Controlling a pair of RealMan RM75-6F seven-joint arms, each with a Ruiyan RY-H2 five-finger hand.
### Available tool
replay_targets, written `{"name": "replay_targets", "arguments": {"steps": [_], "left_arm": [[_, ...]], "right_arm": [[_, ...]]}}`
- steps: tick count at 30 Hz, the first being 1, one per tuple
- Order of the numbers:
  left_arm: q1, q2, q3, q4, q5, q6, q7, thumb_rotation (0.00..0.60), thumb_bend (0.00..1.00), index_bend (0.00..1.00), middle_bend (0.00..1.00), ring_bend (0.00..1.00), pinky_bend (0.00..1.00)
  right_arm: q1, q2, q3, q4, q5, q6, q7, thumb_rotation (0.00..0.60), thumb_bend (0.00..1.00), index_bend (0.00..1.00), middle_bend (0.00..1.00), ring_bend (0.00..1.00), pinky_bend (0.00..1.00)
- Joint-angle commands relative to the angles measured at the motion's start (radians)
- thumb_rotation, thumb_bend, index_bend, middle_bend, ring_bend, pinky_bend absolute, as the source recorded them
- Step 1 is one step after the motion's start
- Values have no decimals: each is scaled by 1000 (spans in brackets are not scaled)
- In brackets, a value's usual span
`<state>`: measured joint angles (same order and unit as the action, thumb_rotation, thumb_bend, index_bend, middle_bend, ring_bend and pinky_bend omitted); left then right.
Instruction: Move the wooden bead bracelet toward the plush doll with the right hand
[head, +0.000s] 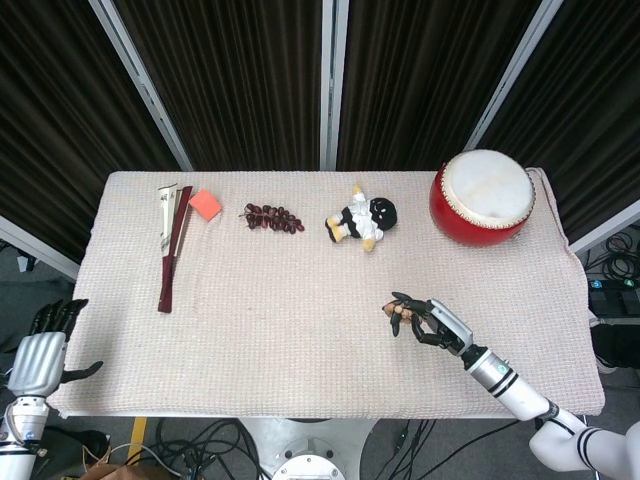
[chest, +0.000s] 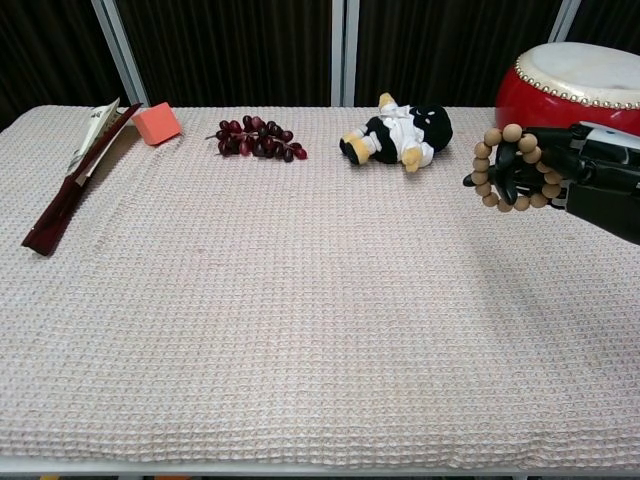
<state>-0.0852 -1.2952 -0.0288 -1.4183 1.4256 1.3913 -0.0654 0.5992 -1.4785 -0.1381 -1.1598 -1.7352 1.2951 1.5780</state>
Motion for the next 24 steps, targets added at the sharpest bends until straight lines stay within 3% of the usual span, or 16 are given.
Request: {"name": "replay_targets", "arguments": {"steps": [1, 18, 20, 24], "left_arm": [[0, 1, 0, -1, -1, -1, 0, 600, 0, 109, 102, 0, 14], [-2, 5, -1, -10, -2, -2, 10, 600, 0, 109, 102, 0, 14], [-3, 6, -1, -11, -2, -3, 13, 600, 0, 109, 102, 0, 14], [-6, 8, -2, -17, 0, -3, 19, 600, 0, 109, 103, 0, 14]], "right_arm": [[6, 8, 1, -1, 1, -4, 8, 583, 1000, 439, 548, 216, 0], [-9, 8, 13, 10, 9, 41, 68, 584, 1000, 287, 461, 173, 0], [-12, 10, 13, 10, 10, 47, 78, 558, 1000, 262, 450, 168, 0], [-17, 17, 13, 11, 15, 50, 92, 446, 1000, 190, 420, 149, 0]]}}
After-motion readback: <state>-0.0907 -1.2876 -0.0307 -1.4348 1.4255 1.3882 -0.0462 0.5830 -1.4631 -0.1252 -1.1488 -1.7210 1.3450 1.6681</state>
